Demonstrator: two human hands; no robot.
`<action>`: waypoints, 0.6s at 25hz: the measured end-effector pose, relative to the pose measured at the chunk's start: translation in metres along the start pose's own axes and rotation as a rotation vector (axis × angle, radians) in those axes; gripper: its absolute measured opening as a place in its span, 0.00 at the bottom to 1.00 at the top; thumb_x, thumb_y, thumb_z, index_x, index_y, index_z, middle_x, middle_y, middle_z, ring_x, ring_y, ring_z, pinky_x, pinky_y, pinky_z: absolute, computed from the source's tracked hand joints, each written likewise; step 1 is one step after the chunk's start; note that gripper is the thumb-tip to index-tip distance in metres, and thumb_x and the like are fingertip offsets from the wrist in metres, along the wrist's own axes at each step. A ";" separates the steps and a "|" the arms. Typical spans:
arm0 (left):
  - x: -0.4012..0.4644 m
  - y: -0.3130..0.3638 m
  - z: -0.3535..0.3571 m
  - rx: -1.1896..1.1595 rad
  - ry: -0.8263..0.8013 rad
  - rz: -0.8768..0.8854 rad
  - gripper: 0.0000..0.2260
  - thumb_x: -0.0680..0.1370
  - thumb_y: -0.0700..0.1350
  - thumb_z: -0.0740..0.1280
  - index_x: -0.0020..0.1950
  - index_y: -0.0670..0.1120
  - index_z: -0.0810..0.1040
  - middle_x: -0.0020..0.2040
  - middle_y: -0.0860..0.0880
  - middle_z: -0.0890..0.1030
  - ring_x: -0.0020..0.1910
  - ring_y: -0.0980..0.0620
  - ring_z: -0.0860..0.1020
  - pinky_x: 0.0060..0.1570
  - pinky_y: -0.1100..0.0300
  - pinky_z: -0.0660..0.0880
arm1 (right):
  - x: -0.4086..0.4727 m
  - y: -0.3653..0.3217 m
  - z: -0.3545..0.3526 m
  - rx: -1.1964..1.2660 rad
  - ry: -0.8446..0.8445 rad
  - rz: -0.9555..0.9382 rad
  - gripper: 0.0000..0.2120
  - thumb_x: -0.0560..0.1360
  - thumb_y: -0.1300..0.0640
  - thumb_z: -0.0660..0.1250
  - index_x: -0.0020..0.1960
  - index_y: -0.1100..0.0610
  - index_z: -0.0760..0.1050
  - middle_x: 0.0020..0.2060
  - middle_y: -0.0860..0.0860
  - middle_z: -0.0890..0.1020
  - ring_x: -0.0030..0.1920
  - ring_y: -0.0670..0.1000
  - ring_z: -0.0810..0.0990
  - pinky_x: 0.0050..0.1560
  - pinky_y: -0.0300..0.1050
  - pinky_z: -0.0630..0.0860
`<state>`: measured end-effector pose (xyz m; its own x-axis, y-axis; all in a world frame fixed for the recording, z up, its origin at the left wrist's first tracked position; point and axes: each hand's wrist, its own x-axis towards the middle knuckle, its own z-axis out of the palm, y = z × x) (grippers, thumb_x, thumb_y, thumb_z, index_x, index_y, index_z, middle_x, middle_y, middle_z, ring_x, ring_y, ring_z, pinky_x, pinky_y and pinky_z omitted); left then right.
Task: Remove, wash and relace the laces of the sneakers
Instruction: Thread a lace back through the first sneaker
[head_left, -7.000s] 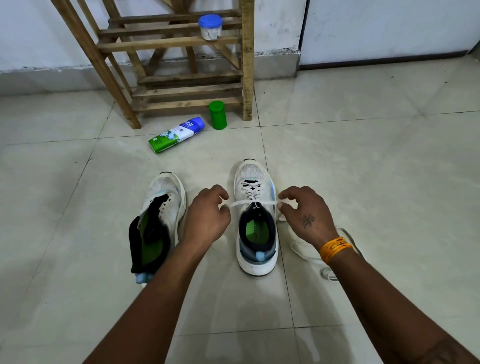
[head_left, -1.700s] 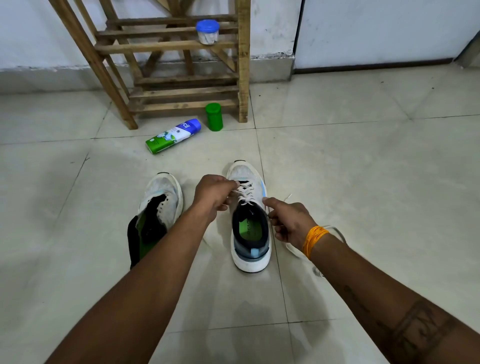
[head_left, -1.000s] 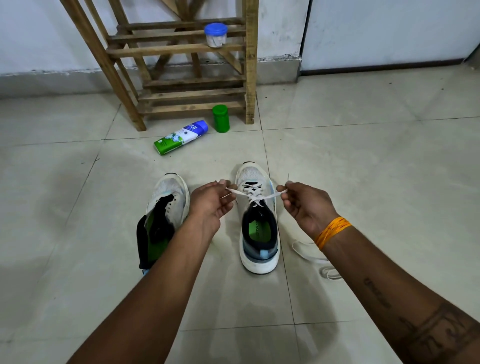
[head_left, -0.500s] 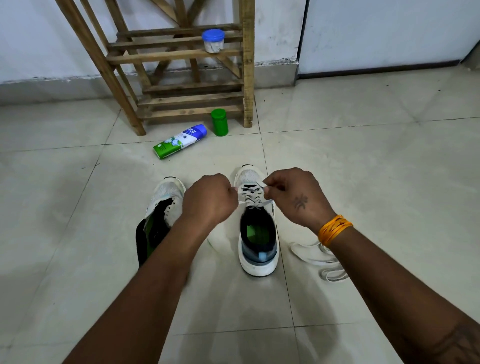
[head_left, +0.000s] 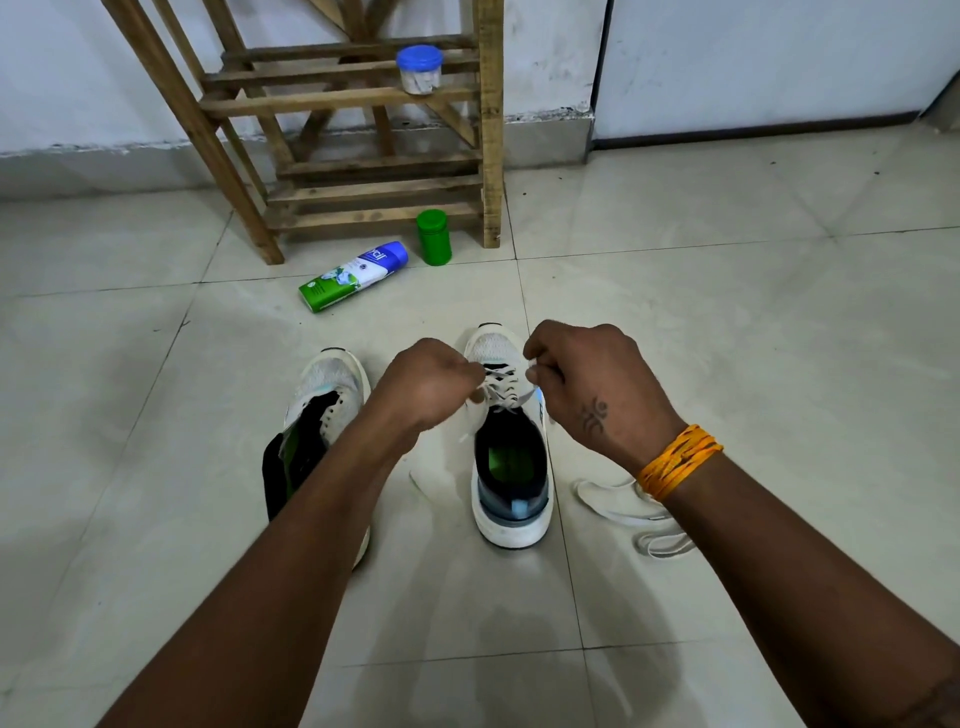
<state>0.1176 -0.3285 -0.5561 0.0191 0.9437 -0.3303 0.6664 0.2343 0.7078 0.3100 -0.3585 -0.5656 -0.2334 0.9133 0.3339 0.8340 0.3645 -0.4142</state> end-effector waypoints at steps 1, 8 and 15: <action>0.002 0.000 0.002 -0.150 0.028 -0.028 0.13 0.75 0.44 0.68 0.30 0.45 0.78 0.29 0.47 0.75 0.26 0.48 0.67 0.29 0.60 0.63 | 0.001 -0.002 -0.002 -0.004 -0.019 -0.008 0.05 0.76 0.57 0.69 0.52 0.54 0.81 0.40 0.52 0.86 0.44 0.62 0.82 0.45 0.54 0.77; 0.005 0.001 0.022 -0.702 -0.078 -0.238 0.10 0.79 0.43 0.71 0.38 0.46 0.78 0.30 0.50 0.74 0.22 0.56 0.64 0.23 0.66 0.61 | 0.006 -0.019 -0.016 0.059 -0.249 -0.009 0.05 0.72 0.58 0.72 0.47 0.51 0.84 0.39 0.46 0.84 0.42 0.51 0.82 0.45 0.46 0.77; 0.004 -0.008 0.015 -0.496 -0.330 -0.041 0.18 0.81 0.56 0.65 0.33 0.52 0.73 0.30 0.52 0.67 0.27 0.53 0.60 0.28 0.60 0.56 | 0.010 -0.004 0.005 0.646 -0.116 0.357 0.02 0.77 0.61 0.73 0.46 0.56 0.83 0.38 0.51 0.84 0.30 0.49 0.80 0.32 0.47 0.79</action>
<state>0.1232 -0.3297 -0.5726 0.2840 0.8276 -0.4842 0.2453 0.4255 0.8711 0.3018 -0.3497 -0.5647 -0.0849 0.9963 0.0092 0.4176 0.0440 -0.9076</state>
